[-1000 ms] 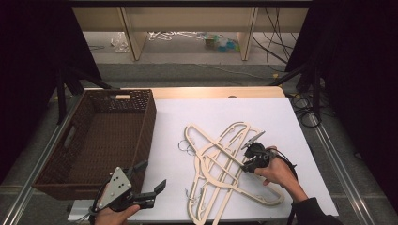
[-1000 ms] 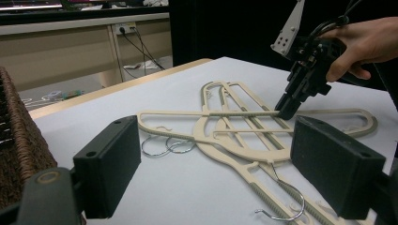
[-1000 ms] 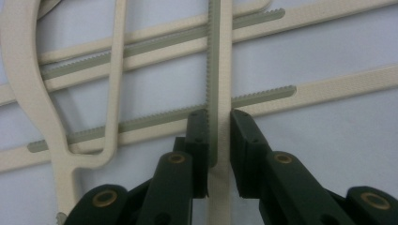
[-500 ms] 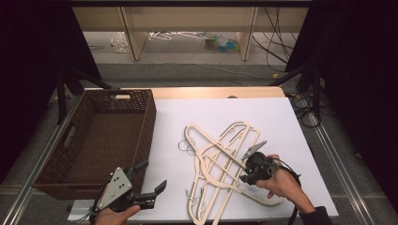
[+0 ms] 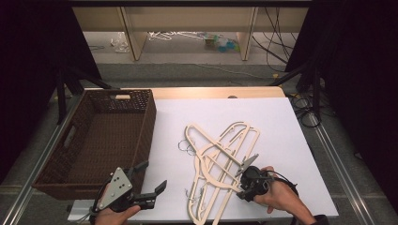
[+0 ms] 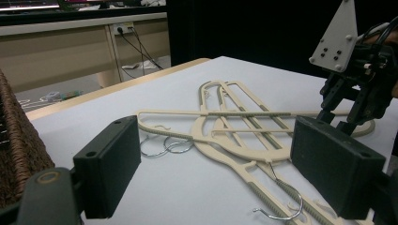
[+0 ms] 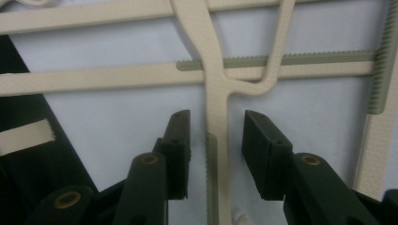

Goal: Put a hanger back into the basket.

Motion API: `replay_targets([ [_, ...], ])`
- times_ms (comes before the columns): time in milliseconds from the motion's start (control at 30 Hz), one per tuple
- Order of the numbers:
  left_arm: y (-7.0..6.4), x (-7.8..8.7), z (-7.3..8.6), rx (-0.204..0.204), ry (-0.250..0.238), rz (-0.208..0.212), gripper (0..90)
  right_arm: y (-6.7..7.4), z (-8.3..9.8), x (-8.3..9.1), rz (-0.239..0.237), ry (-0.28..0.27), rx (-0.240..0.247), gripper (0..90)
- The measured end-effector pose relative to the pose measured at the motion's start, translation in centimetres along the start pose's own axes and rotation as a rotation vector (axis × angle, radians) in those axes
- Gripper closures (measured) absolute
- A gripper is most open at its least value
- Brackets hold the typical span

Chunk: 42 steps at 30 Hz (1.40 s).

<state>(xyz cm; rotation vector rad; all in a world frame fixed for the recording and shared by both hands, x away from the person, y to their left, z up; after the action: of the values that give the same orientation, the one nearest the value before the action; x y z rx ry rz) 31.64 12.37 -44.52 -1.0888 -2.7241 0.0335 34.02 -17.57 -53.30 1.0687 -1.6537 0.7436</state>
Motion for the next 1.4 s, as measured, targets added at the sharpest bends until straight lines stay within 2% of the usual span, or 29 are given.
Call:
replay_targets([
  [100, 0.0, 0.0, 0.0, -0.003, -0.001, 0.001, 16.4, 0.0, 0.0, -0.2, 0.012, 0.015, -0.004, 65.5],
  [133, -0.1, -0.1, 0.0, -0.001, -0.004, 0.004, 16.4, -0.1, -0.1, -0.2, 0.029, 0.032, -0.009, 69.0],
  [233, 0.0, -0.1, 0.1, -0.006, 0.006, 0.001, 16.4, -0.1, -0.2, -0.3, 0.048, 0.051, -0.013, 69.8],
  [267, -0.2, -0.2, 0.1, 0.002, 0.008, 0.000, 16.4, 0.0, -0.3, -0.4, 0.056, 0.084, -0.022, 70.2],
  [333, -0.2, -0.2, 0.2, -0.008, 0.012, 0.002, 16.4, 0.1, -0.4, -0.4, 0.072, 0.100, -0.005, 70.8],
  [367, -0.3, -0.4, 0.2, -0.005, 0.004, 0.007, 16.4, 0.1, -0.4, -0.4, 0.072, 0.100, -0.005, 70.8],
  [467, -0.5, -0.8, 0.4, -0.043, 0.035, -0.008, 16.5, 0.2, -0.4, -0.4, 0.068, 0.099, 0.012, 75.4],
  [500, -0.4, -1.0, 0.5, -0.059, 0.041, -0.012, 16.9, 0.1, -0.5, -0.3, 0.053, 0.092, 0.018, 79.5],
  [533, -0.5, -1.7, 0.7, -0.086, 0.063, -0.026, 19.0, -0.1, -0.5, -0.2, 0.029, 0.092, 0.026, 79.8],
  [600, -0.8, -2.1, 0.9, -0.085, 0.082, -0.024, 19.7, -0.1, -0.5, -0.1, 0.030, 0.100, 0.034, 79.8],
  [633, -1.0, -2.9, 1.1, -0.115, 0.102, -0.013, 21.1, -0.2, -0.4, 0.1, 0.040, 0.116, 0.055, 79.9],
  [667, -1.0, -2.9, 1.1, -0.115, 0.102, -0.013, 21.5, -0.2, -0.4, 0.4, 0.032, 0.117, 0.063, 79.8],
  [700, -1.2, -3.4, 1.3, -0.132, 0.117, -0.005, 21.5, -0.2, -0.4, 0.4, 0.032, 0.117, 0.063, 79.8],
  [733, -1.3, -3.8, 1.4, -0.154, 0.133, 0.005, 22.5, -0.2, -0.5, 0.7, 0.027, 0.111, 0.072, 79.9],
  [767, -1.7, -4.8, 1.7, -0.192, 0.157, 0.021, 25.1, -0.3, -0.5, 1.6, 0.033, 0.096, 0.088, 79.9],
  [800, -1.7, -4.8, 1.7, -0.192, 0.157, 0.021, 25.1, -0.2, -0.5, 1.9, 0.024, 0.090, 0.092, 79.9],
  [833, -2.3, -5.7, 2.4, -0.219, 0.204, 0.051, 26.1, -0.1, -0.4, 2.3, 0.020, 0.087, 0.094, 79.9],
  [867, -2.3, -5.7, 2.4, -0.219, 0.204, 0.051, 28.6, -0.1, -0.4, 2.6, 0.024, 0.080, 0.095, 79.9],
  [967, -2.8, -7.3, 3.4, -0.310, 0.270, 0.072, 29.7, 0.2, -0.3, 3.5, 0.023, 0.071, 0.104, 79.9],
  [1000, -2.9, -7.7, 3.6, -0.319, 0.281, 0.083, 29.7, 0.2, -0.3, 3.5, 0.023, 0.071, 0.104, 79.9],
  [1067, -3.6, -9.3, 4.3, -0.371, 0.327, 0.107, 29.6, 0.3, -0.5, 4.3, 0.031, 0.059, 0.119, 79.9],
  [1100, -3.6, -9.3, 4.3, -0.371, 0.327, 0.107, 29.8, 0.3, -0.5, 4.3, 0.031, 0.059, 0.119, 79.9],
  [1133, -3.8, -10.2, 4.7, -0.434, 0.349, 0.109, 30.3, 0.6, -0.5, 4.8, 0.021, 0.053, 0.138, 79.9],
  [1200, -4.0, -10.8, 4.9, -0.440, 0.354, 0.111, 30.5, 0.8, -0.4, 5.1, 0.007, 0.069, 0.150, 79.8],
  [1267, -4.3, -11.4, 5.1, -0.463, 0.368, 0.124, 32.0, 1.1, -0.6, 5.2, 0.013, 0.047, 0.170, 79.9],
  [1300, -4.4, -11.8, 5.3, -0.513, 0.377, 0.135, 32.1, 1.3, -0.6, 5.2, 0.003, 0.049, 0.173, 79.9],
  [1400, -4.5, -11.9, 5.5, -0.526, 0.392, 0.143, 32.4, 1.3, -0.6, 5.3, 0.000, 0.045, 0.180, 79.9],
])
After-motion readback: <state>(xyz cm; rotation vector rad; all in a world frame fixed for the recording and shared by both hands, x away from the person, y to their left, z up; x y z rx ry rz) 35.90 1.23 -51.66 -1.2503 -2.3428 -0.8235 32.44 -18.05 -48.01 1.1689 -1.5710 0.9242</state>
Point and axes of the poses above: each handheld gripper's, and its own axes: x roughly backward along the jaws, z roughly out of its underside, y roughly to its left, the point moved 8 cm from there along -x, roughly forward along the jaws, and after that the axes turned 8 degrees about x, right-handed, at the moved point
